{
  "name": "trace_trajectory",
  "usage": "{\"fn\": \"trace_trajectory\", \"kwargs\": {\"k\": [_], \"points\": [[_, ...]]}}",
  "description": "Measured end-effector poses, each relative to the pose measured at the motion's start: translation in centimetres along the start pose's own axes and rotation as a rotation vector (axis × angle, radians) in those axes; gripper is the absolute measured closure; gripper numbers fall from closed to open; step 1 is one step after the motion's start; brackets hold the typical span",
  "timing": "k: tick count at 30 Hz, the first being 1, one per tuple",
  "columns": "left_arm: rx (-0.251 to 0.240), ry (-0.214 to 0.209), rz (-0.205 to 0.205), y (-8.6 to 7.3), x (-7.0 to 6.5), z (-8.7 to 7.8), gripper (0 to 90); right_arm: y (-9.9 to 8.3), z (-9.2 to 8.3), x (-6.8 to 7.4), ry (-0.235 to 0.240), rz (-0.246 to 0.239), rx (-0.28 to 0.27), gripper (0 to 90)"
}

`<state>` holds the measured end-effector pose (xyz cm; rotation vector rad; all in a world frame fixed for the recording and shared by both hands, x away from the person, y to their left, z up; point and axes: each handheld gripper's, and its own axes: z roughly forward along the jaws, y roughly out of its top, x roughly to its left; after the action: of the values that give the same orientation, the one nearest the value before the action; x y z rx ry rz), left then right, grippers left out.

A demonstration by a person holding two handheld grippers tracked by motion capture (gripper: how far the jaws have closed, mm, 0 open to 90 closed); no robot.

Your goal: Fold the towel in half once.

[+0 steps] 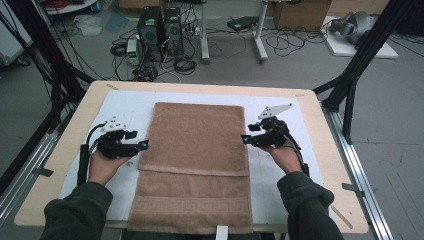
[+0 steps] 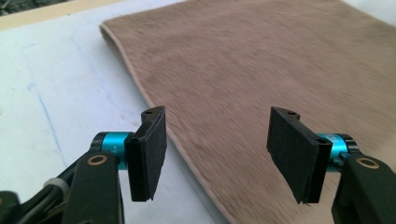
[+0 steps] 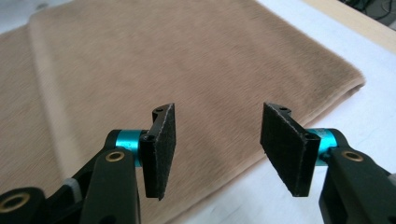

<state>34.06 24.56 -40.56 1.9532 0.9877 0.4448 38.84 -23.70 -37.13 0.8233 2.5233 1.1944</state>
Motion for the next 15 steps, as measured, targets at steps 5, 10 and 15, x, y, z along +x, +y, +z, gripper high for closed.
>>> {"fn": "trace_trajectory", "kwargs": {"k": [5, 10, 15], "points": [[0.016, -0.014, 0.022, -2.3, -1.5, -0.8, 38.6, -2.5, -0.4, 1.7, 0.035, -0.002, -0.048, 44.9], [0.025, -0.032, 0.042, -3.2, -2.4, -0.5, 46.4, -4.4, 0.8, 3.1, 0.068, -0.030, -0.002, 47.4], [0.063, -0.061, 0.066, -3.3, -2.5, 0.7, 58.1, -5.5, 2.2, 3.7, 0.095, -0.037, 0.048, 53.5]]}}
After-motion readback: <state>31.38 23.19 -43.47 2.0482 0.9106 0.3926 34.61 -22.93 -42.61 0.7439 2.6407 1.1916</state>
